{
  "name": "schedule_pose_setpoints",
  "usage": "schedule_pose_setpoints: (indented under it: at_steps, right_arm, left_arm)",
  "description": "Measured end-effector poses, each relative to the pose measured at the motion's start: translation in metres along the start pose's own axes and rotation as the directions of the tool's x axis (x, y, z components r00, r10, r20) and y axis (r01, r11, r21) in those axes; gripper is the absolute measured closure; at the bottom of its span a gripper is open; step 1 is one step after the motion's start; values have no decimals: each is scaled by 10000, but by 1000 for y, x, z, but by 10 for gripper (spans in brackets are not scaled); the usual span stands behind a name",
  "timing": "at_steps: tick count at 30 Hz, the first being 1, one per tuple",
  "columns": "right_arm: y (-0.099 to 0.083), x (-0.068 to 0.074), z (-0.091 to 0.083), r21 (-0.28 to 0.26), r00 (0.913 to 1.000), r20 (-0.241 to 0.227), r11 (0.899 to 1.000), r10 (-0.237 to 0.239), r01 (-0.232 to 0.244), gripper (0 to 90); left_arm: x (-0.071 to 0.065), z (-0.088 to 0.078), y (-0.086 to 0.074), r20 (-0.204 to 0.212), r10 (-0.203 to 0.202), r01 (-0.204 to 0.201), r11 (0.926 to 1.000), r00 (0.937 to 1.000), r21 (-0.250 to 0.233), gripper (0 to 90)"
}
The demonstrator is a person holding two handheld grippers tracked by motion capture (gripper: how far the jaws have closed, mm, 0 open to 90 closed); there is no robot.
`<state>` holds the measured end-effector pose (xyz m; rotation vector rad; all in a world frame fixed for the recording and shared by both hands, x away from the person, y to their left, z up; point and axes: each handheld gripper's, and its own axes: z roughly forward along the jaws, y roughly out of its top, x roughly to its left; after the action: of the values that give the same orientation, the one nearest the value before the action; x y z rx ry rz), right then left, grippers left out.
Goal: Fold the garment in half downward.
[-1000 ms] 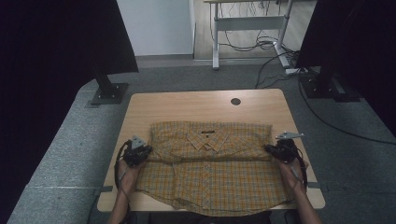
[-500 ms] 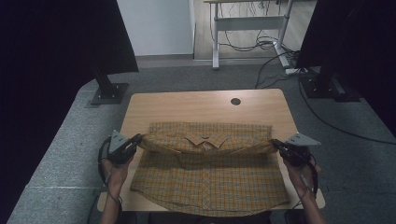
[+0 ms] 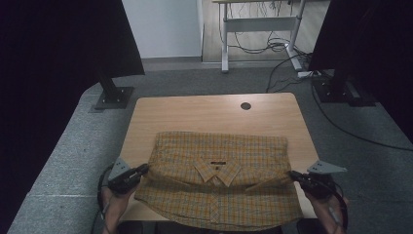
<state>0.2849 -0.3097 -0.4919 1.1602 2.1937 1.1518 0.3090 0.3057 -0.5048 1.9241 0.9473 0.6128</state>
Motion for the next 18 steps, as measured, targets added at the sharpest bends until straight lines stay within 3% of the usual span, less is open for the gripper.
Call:
schedule_pose_setpoints:
  at_steps: [3, 4, 5, 7, 10, 12, 18]
  right_arm:
    - [-17, 1, 12, 871, 9996, -187, 9960, 201, -184, 869]
    - [-23, -1, 17, 1106, 9991, -257, 9934, 339, -308, 869]
    - [-28, -3, 23, 1351, 9980, -346, 9897, 533, -482, 868]
    - [-34, -6, 31, 1563, 9966, -386, 9855, 727, -658, 867]
    - [-36, -14, 43, 1419, 9940, -432, 9855, 1003, -932, 866]
    - [-31, -18, 50, 1333, 9954, -264, 9872, 923, -880, 865]
    - [-9, -38, 82, 1233, 9958, 97, 9881, 916, -921, 863]
  left_arm:
    - [-1, 11, -17, 3, -122, 122, 9969, 9999, 780, 841]
    - [-1, 11, -17, 3, -122, 122, 9969, 9999, 780, 839]
    - [0, 18, -23, 0, -283, 281, 9929, 9996, 1157, 836]
    - [1, 26, -27, -55, -226, 232, 9873, 9997, 1570, 832]
    - [3, 34, -28, -145, -151, 174, 9841, 9998, 1768, 826]
    - [4, 36, -26, -195, -221, 253, 9835, 9996, 1792, 818]
    - [16, 51, -16, -911, -610, 783, 9765, 9940, 2007, 802]
